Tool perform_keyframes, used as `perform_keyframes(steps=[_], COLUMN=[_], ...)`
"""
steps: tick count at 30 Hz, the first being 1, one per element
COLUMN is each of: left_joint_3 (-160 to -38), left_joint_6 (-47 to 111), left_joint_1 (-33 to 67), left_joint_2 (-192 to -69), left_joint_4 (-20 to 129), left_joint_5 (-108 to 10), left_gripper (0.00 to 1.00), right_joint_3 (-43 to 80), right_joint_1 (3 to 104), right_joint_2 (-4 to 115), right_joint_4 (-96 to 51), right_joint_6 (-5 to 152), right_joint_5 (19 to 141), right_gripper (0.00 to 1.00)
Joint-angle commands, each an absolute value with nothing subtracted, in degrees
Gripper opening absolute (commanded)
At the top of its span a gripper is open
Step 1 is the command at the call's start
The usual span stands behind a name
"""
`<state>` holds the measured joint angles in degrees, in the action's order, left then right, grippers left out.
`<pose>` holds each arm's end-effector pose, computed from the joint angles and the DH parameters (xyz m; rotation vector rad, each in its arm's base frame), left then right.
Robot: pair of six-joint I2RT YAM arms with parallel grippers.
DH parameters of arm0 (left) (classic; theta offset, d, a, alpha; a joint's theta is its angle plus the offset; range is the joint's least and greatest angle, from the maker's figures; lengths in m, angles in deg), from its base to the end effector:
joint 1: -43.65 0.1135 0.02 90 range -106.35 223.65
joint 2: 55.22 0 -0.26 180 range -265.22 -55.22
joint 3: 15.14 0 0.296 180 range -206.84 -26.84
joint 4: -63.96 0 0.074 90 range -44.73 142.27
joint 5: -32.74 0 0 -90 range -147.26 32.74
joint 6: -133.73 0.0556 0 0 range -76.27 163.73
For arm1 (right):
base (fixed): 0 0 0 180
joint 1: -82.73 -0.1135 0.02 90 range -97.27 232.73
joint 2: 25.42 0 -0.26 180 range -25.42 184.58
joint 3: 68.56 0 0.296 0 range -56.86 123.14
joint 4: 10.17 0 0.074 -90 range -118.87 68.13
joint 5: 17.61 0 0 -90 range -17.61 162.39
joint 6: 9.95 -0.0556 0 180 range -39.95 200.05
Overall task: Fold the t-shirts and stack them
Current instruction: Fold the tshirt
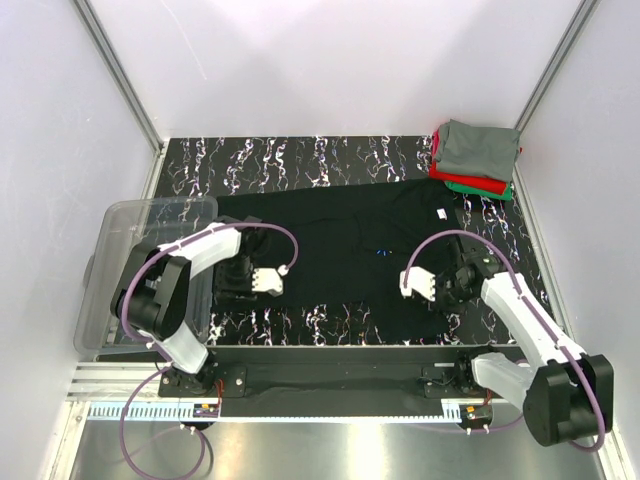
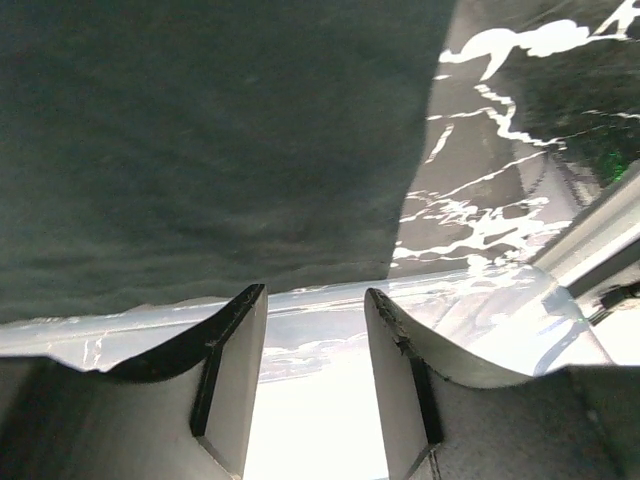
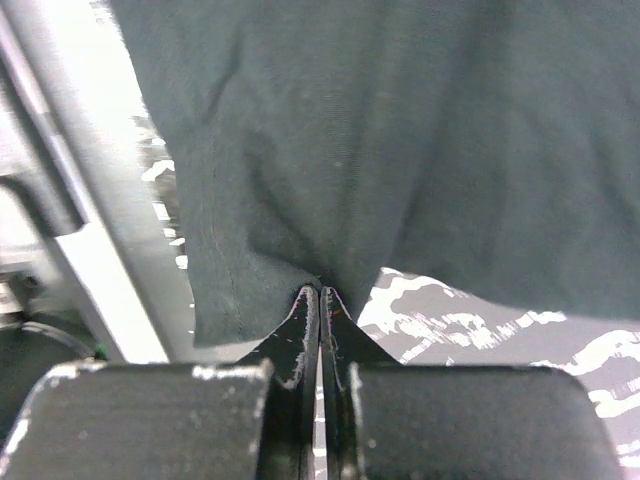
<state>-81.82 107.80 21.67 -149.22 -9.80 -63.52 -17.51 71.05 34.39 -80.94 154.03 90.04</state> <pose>0.2585 -0.0978 0.1102 -2.0049 -2.1254 -0.0473 0.1972 0.0580 0.1683 -1.9447 2.0389 0.2408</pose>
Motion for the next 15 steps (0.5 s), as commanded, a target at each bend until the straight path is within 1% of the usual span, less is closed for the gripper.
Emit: perform_keyframes(steps=[1,7,15], left_joint_3=[-80.89,-80.19,-76.94], left_joint_6=[107.37,103.41,103.41], left_joint_1=[20.01,15.97,14.91], left_joint_2=[-147.07,-145.84,-144.17], left_joint_4=[-11.28,-11.28,-12.42], left_joint_5=[-63.06,-62.88,-65.16], left_gripper=[0.49,0.47,0.47], right_joint_3=[-14.15,-13.27,-11.51], right_joint_1=[74.46,76.75,78.33], right_joint_2=[34.87,36.62,39.18], right_joint_4=[-79.97,-79.62,-78.65], right_joint_6=[153.00,154.50,155.29], right_joint_5=[91.29,90.85,90.76], right_gripper=[0.00,0.00,0.00])
